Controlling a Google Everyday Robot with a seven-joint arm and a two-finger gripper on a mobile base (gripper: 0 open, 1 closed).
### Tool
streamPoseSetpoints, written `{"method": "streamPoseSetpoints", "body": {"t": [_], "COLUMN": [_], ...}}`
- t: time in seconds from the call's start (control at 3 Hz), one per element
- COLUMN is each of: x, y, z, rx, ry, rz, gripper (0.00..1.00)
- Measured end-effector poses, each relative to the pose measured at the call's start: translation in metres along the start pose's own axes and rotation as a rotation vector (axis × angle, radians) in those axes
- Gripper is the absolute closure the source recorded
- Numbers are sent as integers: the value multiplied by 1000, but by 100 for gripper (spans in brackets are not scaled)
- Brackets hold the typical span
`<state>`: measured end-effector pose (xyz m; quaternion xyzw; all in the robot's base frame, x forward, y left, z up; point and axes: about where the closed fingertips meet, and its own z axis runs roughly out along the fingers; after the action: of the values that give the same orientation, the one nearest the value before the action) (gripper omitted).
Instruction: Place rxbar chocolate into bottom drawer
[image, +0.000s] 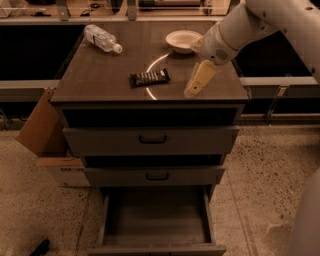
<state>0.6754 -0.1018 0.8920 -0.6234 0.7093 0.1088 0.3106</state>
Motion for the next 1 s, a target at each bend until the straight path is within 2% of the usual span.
{"method": "streamPoseSetpoints", "body": {"t": [0.67,1.0], "x": [-37,-64], "y": [-15,-31], "z": [55,93], "rx": [-30,-68], "ry": [-68,-109], "rz": [-5,-12], "gripper": [0,0]}}
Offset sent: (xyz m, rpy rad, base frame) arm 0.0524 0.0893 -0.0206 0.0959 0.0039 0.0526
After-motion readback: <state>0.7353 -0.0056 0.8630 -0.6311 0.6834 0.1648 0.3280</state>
